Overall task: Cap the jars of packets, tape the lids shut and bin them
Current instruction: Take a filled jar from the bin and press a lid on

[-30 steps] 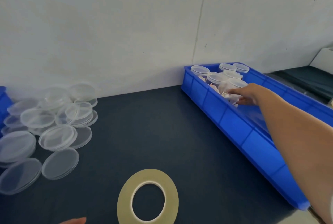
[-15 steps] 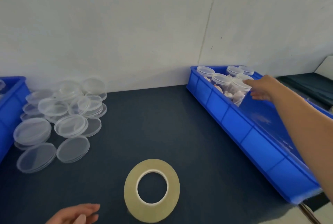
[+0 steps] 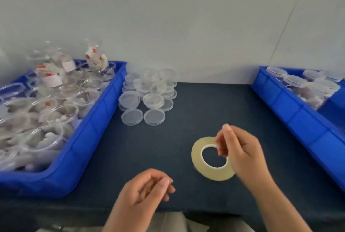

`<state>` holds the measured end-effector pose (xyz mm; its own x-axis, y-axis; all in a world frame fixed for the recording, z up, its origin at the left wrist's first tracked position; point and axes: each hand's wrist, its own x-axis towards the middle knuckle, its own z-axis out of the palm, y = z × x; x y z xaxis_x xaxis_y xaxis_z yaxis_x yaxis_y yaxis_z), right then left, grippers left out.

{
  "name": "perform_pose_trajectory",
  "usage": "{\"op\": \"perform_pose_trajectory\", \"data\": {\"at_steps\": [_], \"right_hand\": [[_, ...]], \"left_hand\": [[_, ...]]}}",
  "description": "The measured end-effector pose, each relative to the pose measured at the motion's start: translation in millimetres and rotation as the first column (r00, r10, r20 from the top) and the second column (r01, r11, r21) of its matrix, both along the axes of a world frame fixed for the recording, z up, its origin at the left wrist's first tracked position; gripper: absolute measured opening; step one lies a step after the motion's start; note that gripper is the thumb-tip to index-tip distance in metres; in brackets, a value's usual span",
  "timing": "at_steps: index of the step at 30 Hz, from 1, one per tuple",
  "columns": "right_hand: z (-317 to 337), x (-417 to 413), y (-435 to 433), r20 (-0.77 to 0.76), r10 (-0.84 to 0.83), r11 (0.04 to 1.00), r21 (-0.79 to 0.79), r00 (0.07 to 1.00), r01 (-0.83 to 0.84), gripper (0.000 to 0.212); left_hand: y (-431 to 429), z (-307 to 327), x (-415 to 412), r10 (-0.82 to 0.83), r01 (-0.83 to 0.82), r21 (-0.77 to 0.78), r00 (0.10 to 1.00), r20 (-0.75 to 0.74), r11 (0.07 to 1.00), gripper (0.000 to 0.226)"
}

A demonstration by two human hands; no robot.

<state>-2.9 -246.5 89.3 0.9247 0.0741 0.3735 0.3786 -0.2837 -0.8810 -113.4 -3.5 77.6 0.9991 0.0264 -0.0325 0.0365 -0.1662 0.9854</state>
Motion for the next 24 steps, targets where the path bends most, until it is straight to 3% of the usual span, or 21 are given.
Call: {"op": "perform_pose_trajectory", "data": {"at_steps": [4, 7, 9, 13, 15, 18, 21, 24], "right_hand": [[-66.8, -36.8, 60.8, -0.013, 0.161, 0.957, -0.240, 0.987, -0.160, 0.064], [-95.6, -36.4, 73.7, -0.050, 0.285, 0.820, -0.505, 0.957, -0.271, 0.078], [-101.8, -32.6, 73.1, -0.049, 0.307, 0.797, -0.533, 0.950, -0.285, 0.072], [-101.1, -29.0, 69.0, -0.046, 0.279, 0.859, -0.433, 0.959, -0.271, 0.054], [-98.6, -29.4, 69.4, -0.056, 0.269, 0.865, -0.426, 0.962, -0.267, 0.051], [-100.7, -29.6, 72.1, -0.054, 0.253, 0.842, -0.480, 0.966, -0.248, 0.054], [-103.9, -29.6, 74.2, -0.020, 0.243, 0.826, -0.521, 0.970, -0.217, 0.051], [-103.0, -30.0, 73.7, -0.010, 0.241, 0.834, -0.509, 0.971, -0.212, 0.050]], "left_hand": [[14.1, 5.4, -21.8, 0.004, -0.006, 0.045, 0.999, 0.051, 0.999, 0.017], [30.2, 16.0, -29.3, 0.032, -0.048, 0.145, 0.993, 0.113, 0.988, 0.019], [49.2, 30.8, -29.6, 0.078, -0.116, 0.209, 0.980, 0.183, 0.971, 0.024], [110.6, 70.7, -8.0, 0.187, -0.293, 0.335, 0.930, 0.316, 0.895, 0.030], [144.9, 85.7, 24.0, 0.246, -0.404, 0.459, 0.898, 0.366, 0.791, 0.024], [189.9, 93.5, 90.7, 0.271, -0.441, 0.736, 0.897, 0.348, 0.514, 0.020], [216.7, 80.9, 151.1, 0.257, -0.261, 0.925, 0.947, 0.191, 0.277, 0.030], [220.7, 69.8, 179.0, 0.244, -0.073, 0.981, 0.969, 0.027, 0.179, 0.016]]}}
